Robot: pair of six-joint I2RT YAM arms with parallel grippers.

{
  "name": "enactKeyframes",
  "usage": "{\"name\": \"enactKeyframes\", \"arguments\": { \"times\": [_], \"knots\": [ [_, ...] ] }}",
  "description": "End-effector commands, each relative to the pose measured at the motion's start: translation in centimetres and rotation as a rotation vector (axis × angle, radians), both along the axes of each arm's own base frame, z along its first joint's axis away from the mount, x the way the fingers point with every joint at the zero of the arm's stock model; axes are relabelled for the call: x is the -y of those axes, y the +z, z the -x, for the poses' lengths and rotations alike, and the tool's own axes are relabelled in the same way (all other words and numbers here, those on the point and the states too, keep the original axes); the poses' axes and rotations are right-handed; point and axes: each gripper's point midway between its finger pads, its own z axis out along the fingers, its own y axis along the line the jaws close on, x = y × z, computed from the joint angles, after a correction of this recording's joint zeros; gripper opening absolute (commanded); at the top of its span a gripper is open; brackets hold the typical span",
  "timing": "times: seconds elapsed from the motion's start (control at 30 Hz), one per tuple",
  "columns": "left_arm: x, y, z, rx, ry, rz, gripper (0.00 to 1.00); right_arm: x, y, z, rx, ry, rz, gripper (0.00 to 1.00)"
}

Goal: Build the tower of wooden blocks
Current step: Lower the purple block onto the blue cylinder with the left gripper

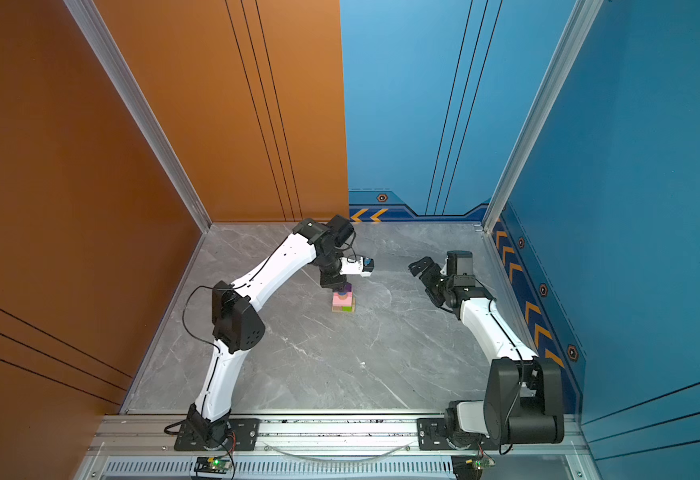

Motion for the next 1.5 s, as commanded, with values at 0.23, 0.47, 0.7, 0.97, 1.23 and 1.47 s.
{"name": "enactKeyframes", "arguments": {
  "times": [0.23,0.47,0.7,0.97,1.23,1.47],
  "knots": [
    [-0.4,-0.6,-0.4,-0.020,0.003,-0.013,0.23,-0.1,0.6,-0.7,0.018,0.009,0.026,1.00],
    [-0.4,-0.7,-0.5,-0.021,0.007,-0.013,0.25,-0.1,0.5,-0.8,0.017,0.008,0.026,1.00],
    [-0.4,-0.9,-0.5,-0.025,0.008,-0.013,0.27,-0.1,0.5,-0.7,0.016,0.009,0.026,1.00],
    [-0.4,-1.1,-0.5,-0.029,0.007,-0.014,0.27,-0.2,0.4,-0.8,0.014,0.011,0.025,1.00],
    [-0.3,-1.3,-0.6,-0.033,0.009,-0.017,0.30,-0.2,0.4,-0.8,0.014,0.011,0.025,1.00],
    [-0.3,-1.5,-0.6,-0.033,0.008,-0.019,0.32,-0.2,0.4,-0.8,0.014,0.013,0.023,1.00]
  ]
}}
